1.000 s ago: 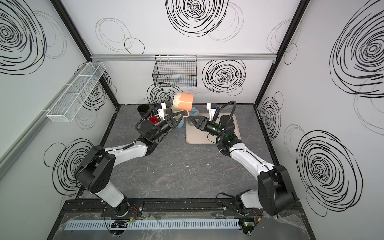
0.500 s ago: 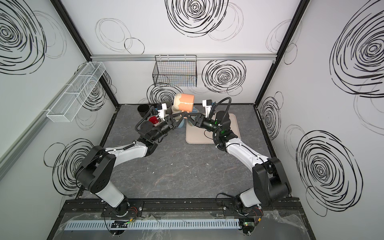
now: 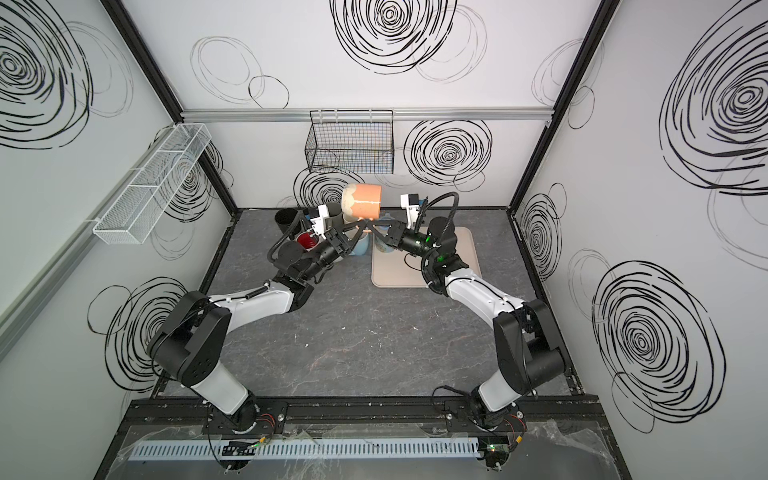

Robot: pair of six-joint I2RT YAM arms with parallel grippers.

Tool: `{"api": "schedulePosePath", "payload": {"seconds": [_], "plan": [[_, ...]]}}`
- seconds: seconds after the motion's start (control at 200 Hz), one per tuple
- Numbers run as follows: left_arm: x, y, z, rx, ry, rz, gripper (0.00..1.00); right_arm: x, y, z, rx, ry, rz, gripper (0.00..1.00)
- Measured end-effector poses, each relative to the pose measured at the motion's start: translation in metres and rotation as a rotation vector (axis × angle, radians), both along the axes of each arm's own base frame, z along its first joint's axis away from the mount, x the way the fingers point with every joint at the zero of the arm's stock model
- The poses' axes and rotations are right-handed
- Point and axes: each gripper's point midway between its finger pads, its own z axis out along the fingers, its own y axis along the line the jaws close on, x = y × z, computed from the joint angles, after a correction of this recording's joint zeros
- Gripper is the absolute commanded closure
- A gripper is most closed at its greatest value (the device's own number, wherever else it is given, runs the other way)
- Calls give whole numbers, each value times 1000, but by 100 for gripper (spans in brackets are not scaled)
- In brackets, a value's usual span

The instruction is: Turn the mug right side up

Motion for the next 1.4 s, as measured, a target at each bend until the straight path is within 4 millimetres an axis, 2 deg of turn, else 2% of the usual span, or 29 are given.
{"api": "schedulePosePath", "payload": {"seconds": [0.21,0.56,0.695,0.896,0.986,1.266,1.396], "plan": [[-6,20,-1,2,-2,34,74,-4,19,0,12,-2,56,100],[-25,63,8,12,-49,86,58,-13,50,5,29,-31,134,100],[-27,81,10,27,-50,123,59,-11,61,7,32,-44,150,100],[-29,104,0,86,-18,187,72,-9,80,2,29,-47,179,100],[-29,112,-6,114,-7,212,73,-8,88,-1,23,-53,190,100],[-30,123,-12,143,3,243,67,-7,102,-7,4,-46,209,100],[-29,124,-14,144,11,242,73,-9,104,-9,-3,-44,214,100]]}}
